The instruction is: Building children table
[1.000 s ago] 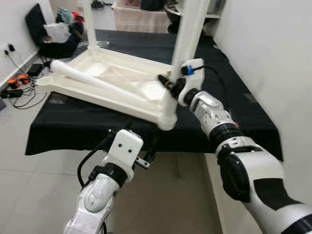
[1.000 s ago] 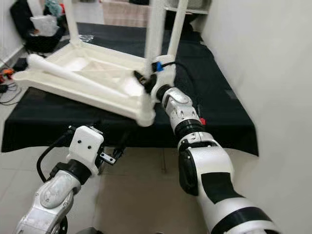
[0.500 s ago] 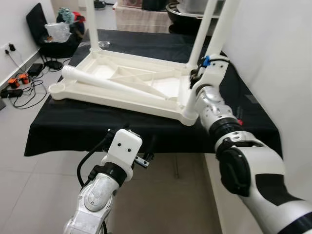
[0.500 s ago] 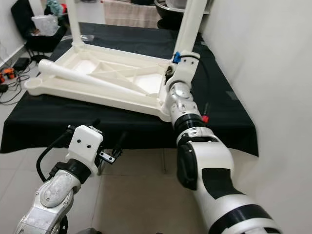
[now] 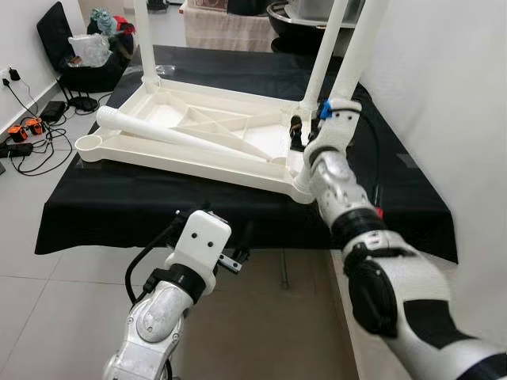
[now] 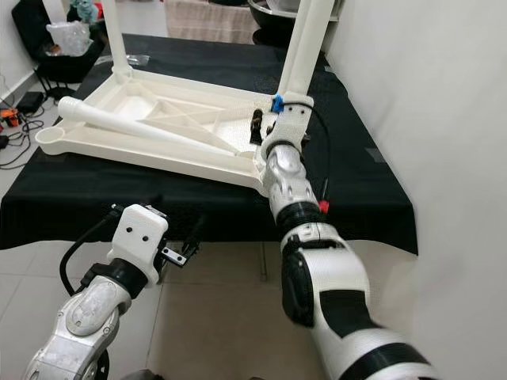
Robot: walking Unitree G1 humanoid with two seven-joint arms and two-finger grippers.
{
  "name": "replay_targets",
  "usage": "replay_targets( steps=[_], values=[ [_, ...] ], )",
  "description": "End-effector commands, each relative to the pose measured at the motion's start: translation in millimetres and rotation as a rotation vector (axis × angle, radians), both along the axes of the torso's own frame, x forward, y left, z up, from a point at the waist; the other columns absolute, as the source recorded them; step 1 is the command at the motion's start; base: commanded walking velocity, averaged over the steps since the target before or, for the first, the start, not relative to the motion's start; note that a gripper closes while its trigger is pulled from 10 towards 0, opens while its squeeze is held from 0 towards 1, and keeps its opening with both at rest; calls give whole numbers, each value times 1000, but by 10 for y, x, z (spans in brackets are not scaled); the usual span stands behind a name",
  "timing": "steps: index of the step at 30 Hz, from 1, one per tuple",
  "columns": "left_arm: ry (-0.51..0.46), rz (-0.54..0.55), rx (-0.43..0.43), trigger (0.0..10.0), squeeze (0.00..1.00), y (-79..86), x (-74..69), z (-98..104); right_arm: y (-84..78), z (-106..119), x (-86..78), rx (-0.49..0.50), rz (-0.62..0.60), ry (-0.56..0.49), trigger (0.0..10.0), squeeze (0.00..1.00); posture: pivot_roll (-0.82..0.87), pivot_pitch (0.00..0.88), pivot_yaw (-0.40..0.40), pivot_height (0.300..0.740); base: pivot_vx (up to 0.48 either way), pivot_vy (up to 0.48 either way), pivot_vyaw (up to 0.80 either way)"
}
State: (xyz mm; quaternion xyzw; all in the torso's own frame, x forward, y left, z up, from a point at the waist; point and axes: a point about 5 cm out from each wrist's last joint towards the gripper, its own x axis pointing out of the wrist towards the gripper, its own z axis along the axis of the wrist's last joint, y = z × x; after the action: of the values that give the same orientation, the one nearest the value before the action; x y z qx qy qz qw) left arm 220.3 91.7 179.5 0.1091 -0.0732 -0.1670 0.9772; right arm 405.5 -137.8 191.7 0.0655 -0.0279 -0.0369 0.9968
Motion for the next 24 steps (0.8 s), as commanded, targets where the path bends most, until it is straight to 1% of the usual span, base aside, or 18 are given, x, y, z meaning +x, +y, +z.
replay_targets(
  steps=[1, 2, 5, 6, 7, 8, 10, 11, 12, 13, 14, 15, 17, 19, 21, 22, 24],
  values=[
    [5, -1, 1, 10000, 0, -8, 5, -25, -30, -12, -53, -43, 19, -51, 10000, 0, 56, 43, -111, 740, 0, 0, 0],
    [6, -3, 2, 10000, 0, -8, 5, -29, -49, -66, -104, -39, 44, -62, 10000, 0, 55, 44, -108, 740, 0, 0, 0],
    [7, -4, 2, 10000, 0, -7, 7, -32, -71, -116, -149, -35, 59, -63, 10000, 0, 54, 40, -108, 740, 0, 0, 0],
    [7, -4, 3, 10000, 0, -3, 11, -35, -72, -162, -204, -18, 96, -71, 10000, 0, 54, 40, -105, 740, 0, 0, 0],
    [7, -5, 4, 10000, 0, 0, 15, -37, -75, -191, -268, -32, 130, -91, 10000, 0, 52, 40, -105, 740, 0, 0, 0],
    [7, -5, 4, 10000, 0, 0, 15, -37, -75, -191, -268, -32, 130, -91, 10000, 0, 52, 40, -105, 740, 0, 0, 0],
    [14, -3, 7, 10000, 0, 14, 17, -53, -115, -211, -462, -88, 182, -168, 10000, 0, 50, 40, -104, 740, 0, 0, 0],
    [14, -3, 7, 10000, 0, 14, 17, -53, -115, -211, -462, -88, 182, -168, 10000, 0, 50, 40, -104, 740, 0, 0, 0],
    [22, 5, 10, 10000, 0, 33, 15, -76, -144, -251, -597, -127, 204, -190, 10000, 0, 47, 39, -103, 740, 0, 0, 0],
    [28, 11, 12, 10000, 0, 47, 14, -94, -157, -278, -688, -149, 219, -200, 10000, 0, 45, 40, -101, 740, 0, 0, 0],
    [28, 11, 12, 10000, 0, 47, 14, -94, -157, -278, -688, -149, 219, -200, 10000, 0, 45, 40, -101, 740, 0, 0, 0],
    [40, 20, 16, 10000, 0, 71, 7, -124, -168, -337, -815, -169, 234, -187, 10000, 0, 42, 41, -101, 740, 0, 0, 0],
    [59, 30, 19, 10000, 0, 108, -6, -168, -157, -379, -1013, -211, 270, -195, 10000, 0, 41, 41, -97, 740, 0, 0, 0],
    [59, 30, 19, 10000, 0, 108, -6, -168, -157, -379, -1013, -211, 270, -195, 10000, 0, 41, 41, -97, 740, 0, 0, 0],
    [68, 39, 25, 10000, 0, 143, -27, -194, -182, -414, -1154, -198, 268, -167, 10000, 0, 38, 40, -98, 740, 0, 0, 0],
    [68, 39, 25, 10000, 0, 143, -27, -194, -182, -414, -1154, -198, 268, -167, 10000, 0, 38, 40, -98, 740, 0, 0, 0],
    [84, 37, 31, 10000, 0, 170, -61, -236, -221, -440, -1266, -191, 244, -140, 10000, 0, 34, 35, -92, 740, 0, 0, 0]
  ],
)
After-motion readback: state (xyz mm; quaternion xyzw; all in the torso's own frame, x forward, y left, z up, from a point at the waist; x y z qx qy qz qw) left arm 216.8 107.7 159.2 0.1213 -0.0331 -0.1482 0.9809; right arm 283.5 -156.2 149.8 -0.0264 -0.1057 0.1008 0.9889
